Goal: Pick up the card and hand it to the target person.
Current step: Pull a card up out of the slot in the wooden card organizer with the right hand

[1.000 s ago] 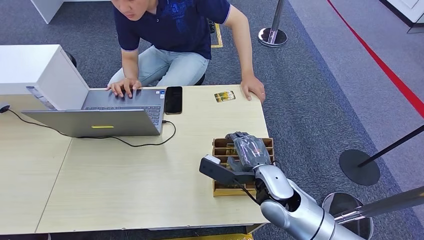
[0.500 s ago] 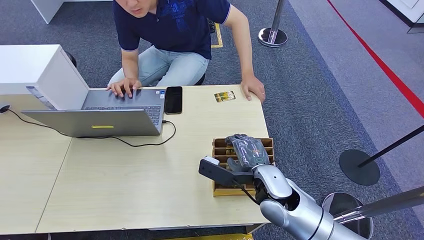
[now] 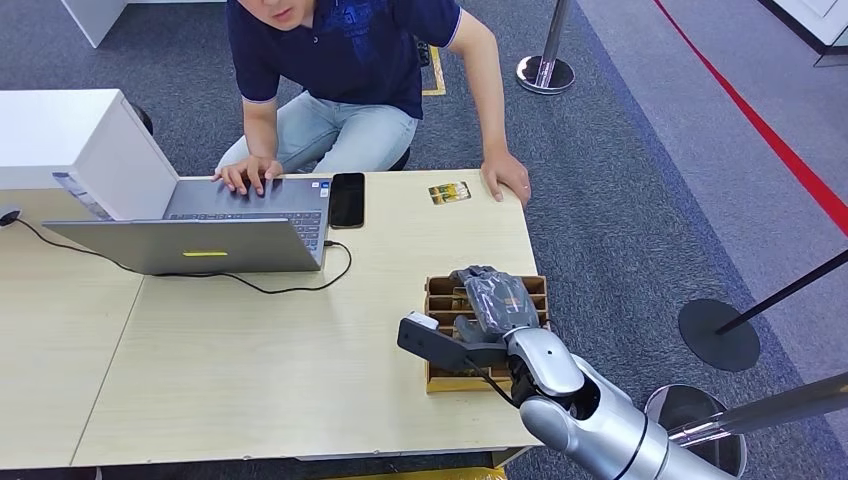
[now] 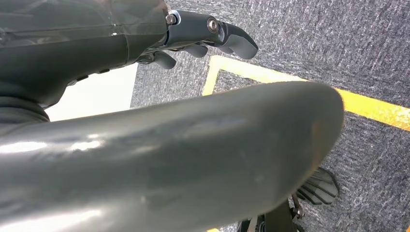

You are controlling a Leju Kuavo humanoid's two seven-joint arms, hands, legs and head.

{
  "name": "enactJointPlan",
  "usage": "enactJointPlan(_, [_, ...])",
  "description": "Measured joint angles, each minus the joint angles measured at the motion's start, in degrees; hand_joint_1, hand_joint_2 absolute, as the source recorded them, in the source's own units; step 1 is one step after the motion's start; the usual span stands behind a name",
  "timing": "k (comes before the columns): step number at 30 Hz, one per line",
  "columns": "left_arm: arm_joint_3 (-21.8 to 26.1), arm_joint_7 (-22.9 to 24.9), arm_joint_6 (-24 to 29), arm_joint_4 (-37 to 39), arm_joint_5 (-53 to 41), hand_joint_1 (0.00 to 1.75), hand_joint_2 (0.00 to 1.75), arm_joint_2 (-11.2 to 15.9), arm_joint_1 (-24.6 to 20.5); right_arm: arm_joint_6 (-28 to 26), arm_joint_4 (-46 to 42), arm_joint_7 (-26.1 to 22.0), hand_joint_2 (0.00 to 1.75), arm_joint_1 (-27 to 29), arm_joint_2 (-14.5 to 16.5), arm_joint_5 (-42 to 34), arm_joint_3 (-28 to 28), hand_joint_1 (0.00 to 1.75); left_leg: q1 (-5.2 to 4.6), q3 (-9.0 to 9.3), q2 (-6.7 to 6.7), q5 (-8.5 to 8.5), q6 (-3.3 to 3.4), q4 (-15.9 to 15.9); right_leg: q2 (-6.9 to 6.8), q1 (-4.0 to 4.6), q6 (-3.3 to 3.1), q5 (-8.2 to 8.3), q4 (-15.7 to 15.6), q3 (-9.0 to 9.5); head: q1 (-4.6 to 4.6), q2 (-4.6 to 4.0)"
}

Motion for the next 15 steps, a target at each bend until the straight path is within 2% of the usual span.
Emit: enactJointPlan(15, [0.1, 0.0, 0.0, 0.0, 0.3, 0.0, 0.0, -0.4, 0.0, 3.4, -1.2, 0.0, 1.75, 0.5, -1.0, 2.4, -2.9, 0.81, 0.0, -0.03, -0.01, -0.01, 0.0, 0.0, -0.02, 0.0, 0.01, -0.02, 0.0, -0.02, 0.0, 0.0])
